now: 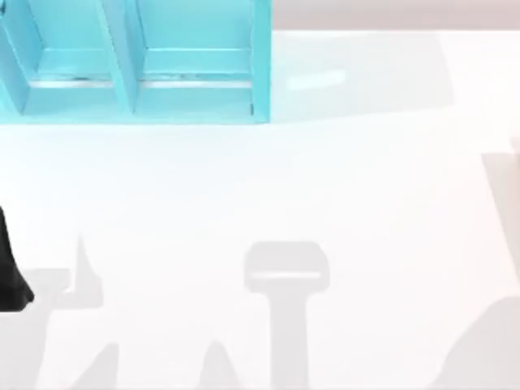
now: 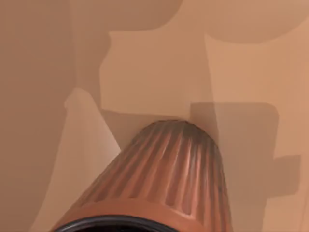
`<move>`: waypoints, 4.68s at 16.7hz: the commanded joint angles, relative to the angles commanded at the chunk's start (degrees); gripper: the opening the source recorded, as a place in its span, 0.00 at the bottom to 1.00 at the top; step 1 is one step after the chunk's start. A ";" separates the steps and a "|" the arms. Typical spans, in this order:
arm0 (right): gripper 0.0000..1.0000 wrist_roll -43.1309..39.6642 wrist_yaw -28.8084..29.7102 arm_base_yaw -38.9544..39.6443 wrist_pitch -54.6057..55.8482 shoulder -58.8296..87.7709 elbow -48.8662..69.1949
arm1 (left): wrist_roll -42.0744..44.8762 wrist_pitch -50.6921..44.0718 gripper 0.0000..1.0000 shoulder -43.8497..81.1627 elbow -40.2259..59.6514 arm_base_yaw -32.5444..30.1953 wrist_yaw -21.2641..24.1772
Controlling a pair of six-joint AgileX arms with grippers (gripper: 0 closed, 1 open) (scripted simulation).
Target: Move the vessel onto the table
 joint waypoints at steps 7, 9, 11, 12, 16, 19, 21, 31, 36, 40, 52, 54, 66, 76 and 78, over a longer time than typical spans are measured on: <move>0.02 0.00 0.00 0.00 0.00 0.00 0.00 | 0.00 0.00 1.00 0.00 0.00 0.00 0.00; 0.00 0.00 0.00 0.00 0.00 0.00 0.00 | 0.00 0.00 1.00 0.00 0.00 0.00 0.00; 0.00 0.00 0.00 0.00 0.00 0.00 0.00 | 0.00 0.00 1.00 0.00 0.00 0.00 0.00; 0.00 0.00 0.00 0.00 0.00 0.00 0.00 | 0.00 0.00 1.00 0.00 0.00 0.00 0.00; 0.00 0.04 -0.01 0.00 -0.03 -0.07 0.02 | 0.00 0.00 1.00 0.00 0.00 0.00 0.00; 0.00 2.21 -0.01 2.17 -2.39 -1.50 1.53 | 0.00 0.00 1.00 0.00 0.00 0.00 0.00; 0.00 5.52 -0.03 5.54 -7.02 -3.24 3.81 | 0.00 0.00 1.00 0.00 0.00 0.00 0.00; 0.00 16.97 -0.21 16.86 -21.10 -12.42 8.43 | 0.00 0.00 1.00 0.00 0.00 0.00 0.00; 0.00 23.32 0.10 23.20 -23.27 -8.13 13.47 | 0.00 0.00 1.00 0.00 0.00 0.00 0.00; 0.00 38.09 0.72 38.16 -26.58 -0.74 22.71 | 0.00 0.00 1.00 0.00 0.00 0.00 0.00; 0.00 78.76 2.38 78.51 -31.83 14.53 43.50 | 0.00 0.00 1.00 0.00 0.00 0.00 0.00; 0.00 78.76 2.38 78.51 -31.83 14.53 43.51 | 0.00 0.00 1.00 0.00 0.00 0.00 0.00; 0.00 79.31 2.36 79.05 -17.60 15.40 30.11 | 0.00 0.00 1.00 0.00 0.00 0.00 0.00; 0.53 79.31 2.36 79.05 -17.59 15.40 30.10 | 0.00 0.00 1.00 0.00 0.00 0.00 0.00; 0.68 79.31 2.36 79.05 -17.59 15.40 30.10 | 0.00 0.00 1.00 0.00 0.00 0.00 0.00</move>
